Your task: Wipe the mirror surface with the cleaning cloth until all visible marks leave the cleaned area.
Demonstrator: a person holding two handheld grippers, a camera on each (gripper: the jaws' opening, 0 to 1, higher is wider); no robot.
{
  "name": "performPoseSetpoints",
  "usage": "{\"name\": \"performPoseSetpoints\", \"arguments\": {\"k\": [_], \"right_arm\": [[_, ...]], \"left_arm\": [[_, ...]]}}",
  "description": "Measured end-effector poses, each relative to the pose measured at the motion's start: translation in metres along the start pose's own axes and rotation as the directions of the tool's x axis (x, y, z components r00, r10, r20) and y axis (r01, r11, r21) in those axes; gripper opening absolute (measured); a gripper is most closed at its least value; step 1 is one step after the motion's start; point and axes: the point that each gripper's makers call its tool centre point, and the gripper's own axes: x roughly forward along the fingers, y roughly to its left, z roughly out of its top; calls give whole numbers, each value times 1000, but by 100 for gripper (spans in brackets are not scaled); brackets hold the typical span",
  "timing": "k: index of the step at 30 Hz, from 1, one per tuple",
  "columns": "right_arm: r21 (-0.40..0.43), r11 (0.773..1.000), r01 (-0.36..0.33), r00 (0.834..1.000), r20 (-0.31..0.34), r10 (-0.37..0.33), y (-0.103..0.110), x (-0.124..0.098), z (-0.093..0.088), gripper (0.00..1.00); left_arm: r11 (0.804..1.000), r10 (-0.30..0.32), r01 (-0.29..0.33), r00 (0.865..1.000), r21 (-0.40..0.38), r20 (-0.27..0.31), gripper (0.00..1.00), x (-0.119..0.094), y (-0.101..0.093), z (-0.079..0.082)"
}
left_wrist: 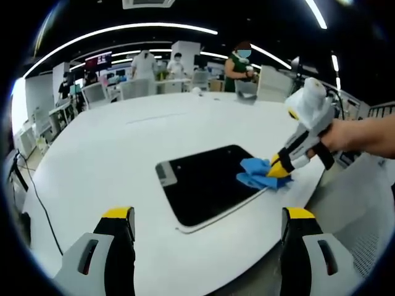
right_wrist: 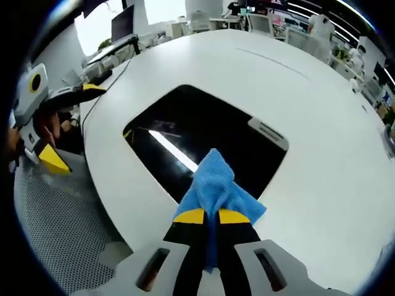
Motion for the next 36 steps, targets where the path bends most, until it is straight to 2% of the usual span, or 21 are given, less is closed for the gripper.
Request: {"name": "performPoseSetpoints", "arguments": {"k": [20,36], "right_arm": [[50,998,48,999,1,-48,-15,11,18,0],[83,995,48,999,-6,-48,-33,20,38,0]], "left_arm": [[1000,2,-2,1000,-8,-2,99,1,2,-2],[1000,-2,2,1000,-8,-5,99,1,2,-2]]}}
